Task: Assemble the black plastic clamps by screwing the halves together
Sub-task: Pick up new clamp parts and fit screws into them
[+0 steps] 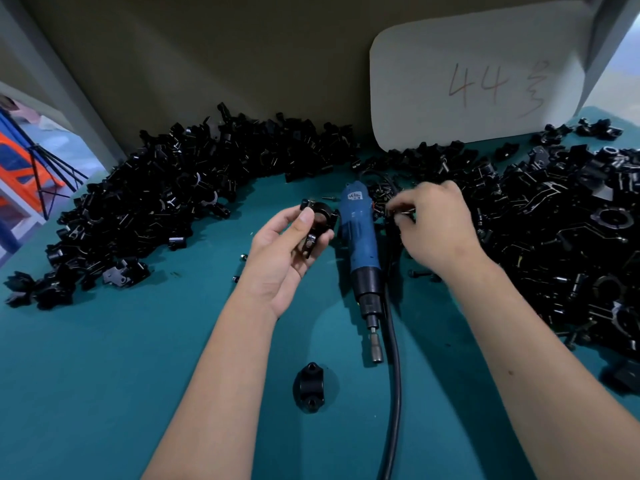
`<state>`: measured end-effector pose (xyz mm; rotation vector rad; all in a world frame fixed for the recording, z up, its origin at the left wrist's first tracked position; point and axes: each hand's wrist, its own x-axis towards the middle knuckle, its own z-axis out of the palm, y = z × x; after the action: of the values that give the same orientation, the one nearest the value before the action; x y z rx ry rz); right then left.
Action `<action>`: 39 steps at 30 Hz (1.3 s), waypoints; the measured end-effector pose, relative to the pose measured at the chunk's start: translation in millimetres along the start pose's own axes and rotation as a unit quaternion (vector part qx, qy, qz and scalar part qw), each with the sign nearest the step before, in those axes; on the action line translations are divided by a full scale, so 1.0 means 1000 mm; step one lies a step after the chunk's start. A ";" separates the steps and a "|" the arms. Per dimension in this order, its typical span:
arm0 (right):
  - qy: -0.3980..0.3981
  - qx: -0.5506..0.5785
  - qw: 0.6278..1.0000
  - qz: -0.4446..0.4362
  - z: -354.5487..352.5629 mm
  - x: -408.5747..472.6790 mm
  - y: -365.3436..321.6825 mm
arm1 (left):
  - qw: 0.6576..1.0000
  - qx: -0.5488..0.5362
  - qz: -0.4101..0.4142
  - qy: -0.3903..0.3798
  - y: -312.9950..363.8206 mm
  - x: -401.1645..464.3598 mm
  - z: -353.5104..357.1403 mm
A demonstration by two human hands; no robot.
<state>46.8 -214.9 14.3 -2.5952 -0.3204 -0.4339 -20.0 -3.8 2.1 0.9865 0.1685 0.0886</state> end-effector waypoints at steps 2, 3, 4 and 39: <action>-0.061 -0.081 0.995 0.019 0.001 -0.001 0.006 | 1.000 -0.023 -0.012 0.007 -0.001 0.000 0.000; -0.071 -0.088 0.993 0.022 0.002 -0.002 0.006 | 0.999 -0.029 -0.018 0.010 -0.002 0.001 0.001; -0.070 -0.083 0.994 0.023 0.002 -0.002 0.004 | 0.999 -0.031 -0.023 0.013 -0.002 0.001 0.001; -0.047 0.441 0.896 -0.015 0.010 -0.005 -0.041 | 0.997 0.012 -0.038 -0.063 -0.006 -0.001 0.000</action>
<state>32.3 -175.5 21.2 -1.7176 -0.4587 -0.1144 -20.6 -6.8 -2.6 1.0046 0.0925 -0.0452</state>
